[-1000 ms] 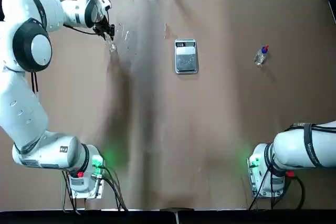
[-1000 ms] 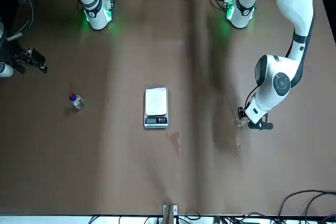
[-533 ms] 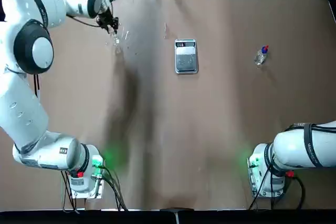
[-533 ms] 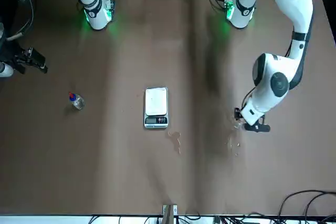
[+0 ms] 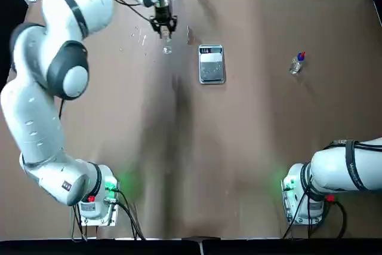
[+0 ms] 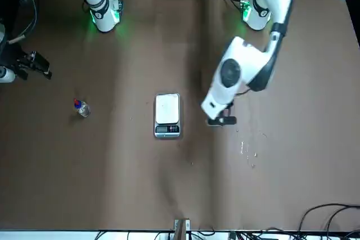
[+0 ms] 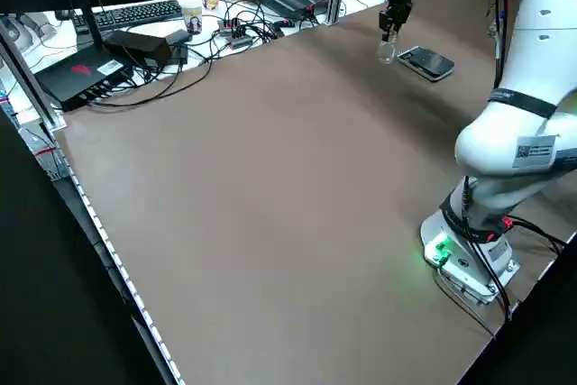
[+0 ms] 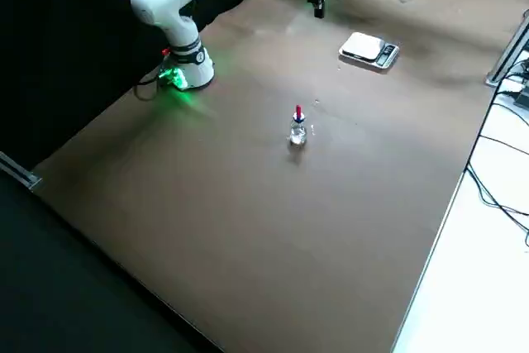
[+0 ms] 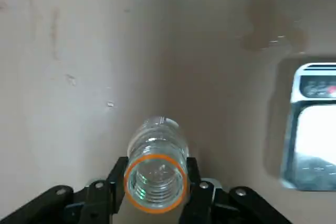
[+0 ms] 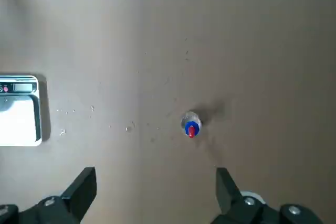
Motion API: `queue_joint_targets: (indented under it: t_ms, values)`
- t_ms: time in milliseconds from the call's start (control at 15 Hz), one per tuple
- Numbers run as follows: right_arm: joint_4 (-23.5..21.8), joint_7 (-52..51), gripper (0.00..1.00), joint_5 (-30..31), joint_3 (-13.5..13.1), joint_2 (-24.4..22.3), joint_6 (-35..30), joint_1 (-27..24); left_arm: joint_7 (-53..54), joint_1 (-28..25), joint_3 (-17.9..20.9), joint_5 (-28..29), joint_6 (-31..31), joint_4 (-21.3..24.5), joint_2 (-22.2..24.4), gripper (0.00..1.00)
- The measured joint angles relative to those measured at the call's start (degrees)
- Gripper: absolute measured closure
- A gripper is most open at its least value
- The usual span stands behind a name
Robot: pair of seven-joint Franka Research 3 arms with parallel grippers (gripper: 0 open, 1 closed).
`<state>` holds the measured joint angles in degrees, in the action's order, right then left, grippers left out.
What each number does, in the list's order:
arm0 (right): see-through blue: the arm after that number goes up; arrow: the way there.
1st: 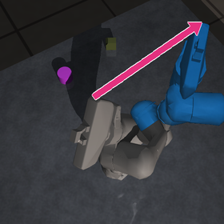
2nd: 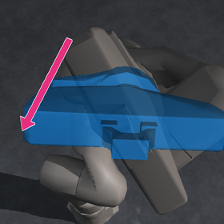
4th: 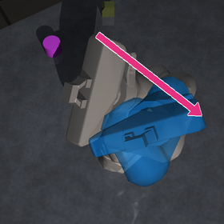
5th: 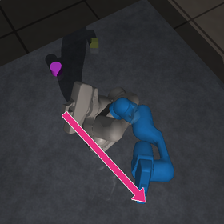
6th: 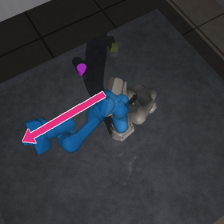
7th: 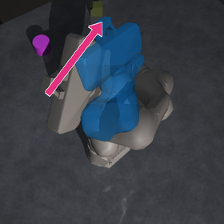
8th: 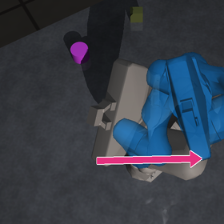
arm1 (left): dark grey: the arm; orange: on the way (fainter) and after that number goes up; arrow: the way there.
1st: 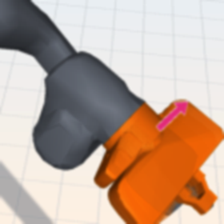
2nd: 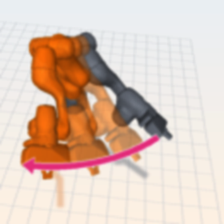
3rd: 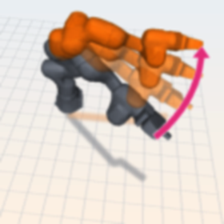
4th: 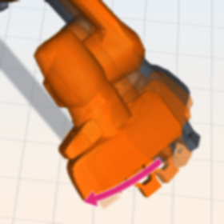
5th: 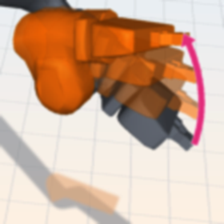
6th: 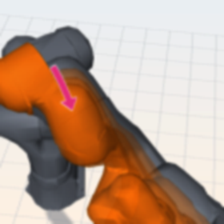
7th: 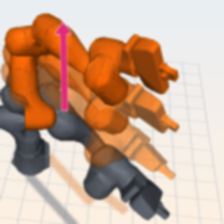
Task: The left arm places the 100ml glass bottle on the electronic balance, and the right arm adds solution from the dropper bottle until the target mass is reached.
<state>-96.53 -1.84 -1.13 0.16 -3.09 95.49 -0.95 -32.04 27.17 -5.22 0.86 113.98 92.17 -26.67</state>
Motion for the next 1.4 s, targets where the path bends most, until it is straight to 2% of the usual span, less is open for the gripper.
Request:
queue_joint_targets:
  t_ms: [133,200,333,533,867,1133,1400]
  values:
    - [0.0,0.0,0.0,0.0,0.2,0.0,0.9,0.1,-5.5,4.1,0.5,0.0,-1.0,-5.1,-3.8,0.52]
    - [0.0,0.0,0.0,0.0,0.3,0.0,1.6,0.2,-9.3,9.0,2.7,0.0,-1.1,-9.2,-7.3,0.52]
    - [0.0,0.0,0.0,-1.2,0.3,0.0,1.7,0.2,-12.9,14.5,5.5,0.0,-1.0,-12.5,-10.4,0.52]
    - [0.0,0.0,0.0,-3.5,0.2,0.0,3.6,0.1,-17.6,19.0,6.1,-0.2,0.9,-15.5,-13.7,0.52]
    - [-0.1,0.1,0.0,-4.1,-0.3,0.0,4.3,-0.8,-19.0,20.6,6.1,-2.5,3.2,-21.3,-17.3,0.52]
    - [-0.2,0.1,0.0,-4.1,-0.3,0.2,3.5,-2.5,-19.0,21.8,6.2,-2.6,7.5,-21.7,-18.2,0.52]
    - [-0.3,0.0,0.0,-4.1,-0.3,0.3,0.8,-3.3,-19.0,22.6,6.2,-2.6,8.4,-21.8,-19.3,0.52]
